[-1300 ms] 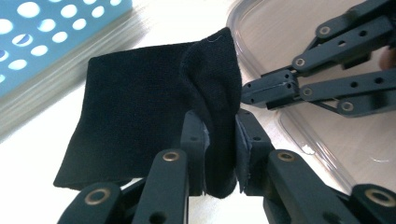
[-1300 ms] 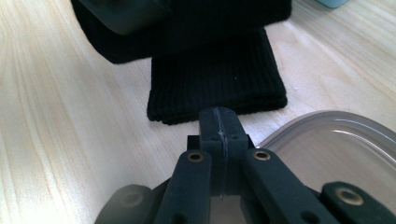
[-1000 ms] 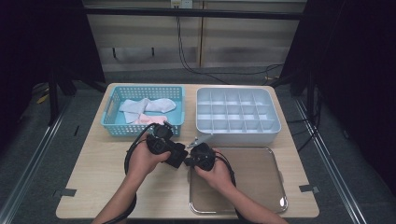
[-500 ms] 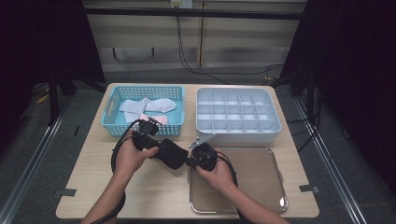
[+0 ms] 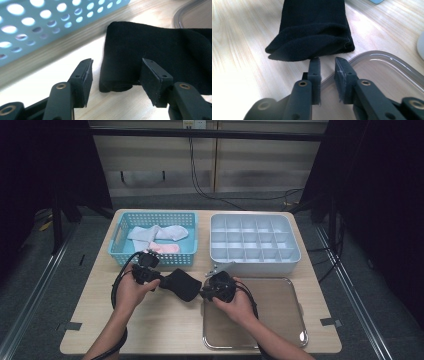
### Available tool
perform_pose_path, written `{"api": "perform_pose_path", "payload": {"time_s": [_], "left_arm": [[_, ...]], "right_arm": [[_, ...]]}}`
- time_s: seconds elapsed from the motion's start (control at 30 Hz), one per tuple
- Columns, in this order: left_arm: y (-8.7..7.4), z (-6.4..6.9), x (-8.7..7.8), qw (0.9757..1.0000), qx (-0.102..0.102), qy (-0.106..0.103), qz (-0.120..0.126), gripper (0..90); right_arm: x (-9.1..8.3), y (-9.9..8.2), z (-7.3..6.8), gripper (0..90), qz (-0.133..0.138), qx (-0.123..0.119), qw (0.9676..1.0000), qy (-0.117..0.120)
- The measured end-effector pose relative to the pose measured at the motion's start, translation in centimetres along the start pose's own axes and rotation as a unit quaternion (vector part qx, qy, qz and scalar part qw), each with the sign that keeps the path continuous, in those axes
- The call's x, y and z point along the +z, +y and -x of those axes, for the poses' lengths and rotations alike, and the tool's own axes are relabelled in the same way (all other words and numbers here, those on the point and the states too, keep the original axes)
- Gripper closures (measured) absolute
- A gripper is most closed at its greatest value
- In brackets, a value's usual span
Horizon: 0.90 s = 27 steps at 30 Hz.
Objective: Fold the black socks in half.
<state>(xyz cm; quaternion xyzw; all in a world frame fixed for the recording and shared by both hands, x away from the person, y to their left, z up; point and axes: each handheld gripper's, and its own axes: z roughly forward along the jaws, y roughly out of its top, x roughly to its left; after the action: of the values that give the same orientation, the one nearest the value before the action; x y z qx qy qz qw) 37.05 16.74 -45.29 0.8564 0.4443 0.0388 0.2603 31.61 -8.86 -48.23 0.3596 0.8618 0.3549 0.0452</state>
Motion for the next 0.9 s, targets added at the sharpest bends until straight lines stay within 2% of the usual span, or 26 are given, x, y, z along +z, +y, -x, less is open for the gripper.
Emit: {"api": "perform_pose_path", "payload": {"time_s": [0.13,0.17,0.2,0.23,0.3,0.33,0.4,0.47,0.5,0.63,0.73,0.9], "left_arm": [[0.0,0.0,0.5,0.9999,-0.005,-0.011,-0.01,55.2],[0.0,-0.1,0.7,0.9997,0.002,-0.011,-0.02,55.7],[0.0,-0.1,0.7,0.9997,0.002,-0.011,-0.02,58.3],[-0.1,0.0,0.8,0.9992,-0.008,-0.022,-0.033,64.8],[-0.1,-0.1,0.8,0.999,-0.006,-0.025,-0.037,68.3],[-0.1,0.0,0.7,0.9989,-0.007,-0.025,-0.039,77.9],[-0.1,0.0,0.5,0.9986,-0.011,-0.029,-0.043,80.7],[-0.2,0.1,0.1,0.9986,-0.015,-0.029,-0.041,82.7],[-0.2,0.2,-0.3,0.9984,-0.023,-0.031,-0.041,83.0],[-0.2,0.3,-1.1,0.9986,-0.03,-0.028,-0.034,83.2],[-0.7,-0.3,-2.0,0.9976,-0.059,-0.028,-0.022,83.2],[-1.4,-0.9,-2.1,0.9968,-0.071,-0.03,-0.022,83.1]], "right_arm": [[0.2,-0.1,0.1,73.1,-0.003,0.001,1.0,0.001],[0.2,-0.2,0.1,72.1,-0.005,0.003,1.0,0.001],[0.2,-0.2,0.1,71.6,-0.005,0.003,1.0,0.0],[0.2,-0.2,0.1,71.1,-0.007,-0.001,1.0,-0.001],[0.1,-0.2,0.1,70.3,-0.009,-0.001,1.0,-0.001],[0.1,-0.2,0.0,66.9,-0.007,-0.001,1.0,-0.001],[0.0,-0.2,0.0,64.7,-0.007,0.0,1.0,-0.001],[-0.2,-0.1,0.0,60.7,-0.008,0.0,1.0,-0.001],[-0.4,-0.1,-0.1,55.9,-0.01,0.005,0.9999,-0.002],[-0.7,0.1,-0.2,54.9,-0.008,-0.006,0.9999,-0.006],[-0.7,0.2,-0.3,54.7,-0.012,-0.003,0.9999,-0.006],[-0.9,0.4,-0.4,52.6,-0.008,-0.001,1.0,-0.001]]}}
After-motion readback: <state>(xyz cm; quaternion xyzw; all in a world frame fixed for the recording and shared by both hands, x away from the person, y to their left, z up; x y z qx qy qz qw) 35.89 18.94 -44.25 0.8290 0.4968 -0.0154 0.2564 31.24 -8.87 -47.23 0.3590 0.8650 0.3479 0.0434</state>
